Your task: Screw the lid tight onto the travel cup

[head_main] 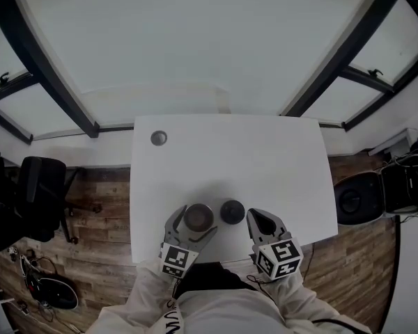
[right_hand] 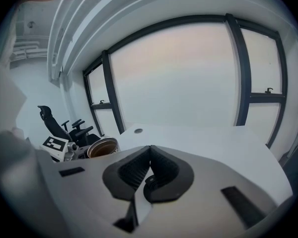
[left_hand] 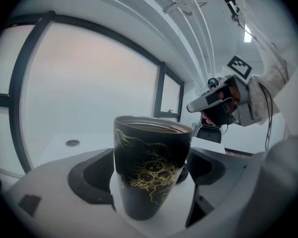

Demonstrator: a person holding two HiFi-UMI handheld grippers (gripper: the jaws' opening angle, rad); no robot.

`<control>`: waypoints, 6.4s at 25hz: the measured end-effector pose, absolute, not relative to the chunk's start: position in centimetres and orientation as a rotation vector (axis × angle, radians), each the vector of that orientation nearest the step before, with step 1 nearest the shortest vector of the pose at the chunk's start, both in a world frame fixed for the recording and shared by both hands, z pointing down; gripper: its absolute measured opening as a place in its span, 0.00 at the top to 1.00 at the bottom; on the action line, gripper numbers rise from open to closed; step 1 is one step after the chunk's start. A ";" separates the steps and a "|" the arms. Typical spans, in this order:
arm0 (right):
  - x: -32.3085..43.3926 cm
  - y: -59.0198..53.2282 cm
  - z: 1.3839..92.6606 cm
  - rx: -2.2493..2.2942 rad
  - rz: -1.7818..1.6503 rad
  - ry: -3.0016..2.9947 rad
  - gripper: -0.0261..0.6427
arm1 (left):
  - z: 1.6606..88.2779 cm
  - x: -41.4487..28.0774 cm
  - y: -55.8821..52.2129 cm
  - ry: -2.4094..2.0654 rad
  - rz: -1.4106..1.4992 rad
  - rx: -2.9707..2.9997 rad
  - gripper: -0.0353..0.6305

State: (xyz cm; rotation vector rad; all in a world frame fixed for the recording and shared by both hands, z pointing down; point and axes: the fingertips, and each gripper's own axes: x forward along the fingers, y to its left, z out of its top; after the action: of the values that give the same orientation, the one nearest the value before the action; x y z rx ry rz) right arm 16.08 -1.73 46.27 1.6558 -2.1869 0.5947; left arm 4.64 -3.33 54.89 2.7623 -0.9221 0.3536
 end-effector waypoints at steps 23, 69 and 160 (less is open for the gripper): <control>15.5 -1.8 57.9 1.148 0.663 -1.955 0.52 | 55.2 4.5 -3.7 -0.989 0.325 2.774 0.32; 11.7 -2.9 51.7 0.885 0.721 -2.011 0.35 | 55.1 3.6 -2.9 -0.982 0.369 2.771 0.32; -0.3 -0.9 47.5 0.139 0.089 -2.529 0.35 | 56.0 3.9 -2.4 -0.841 0.441 2.836 0.33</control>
State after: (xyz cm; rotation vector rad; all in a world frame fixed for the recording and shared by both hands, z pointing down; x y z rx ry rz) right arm -0.34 -0.87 47.50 0.1391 -2.5287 0.0893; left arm 3.91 -2.40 56.01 2.8360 -0.8412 0.4410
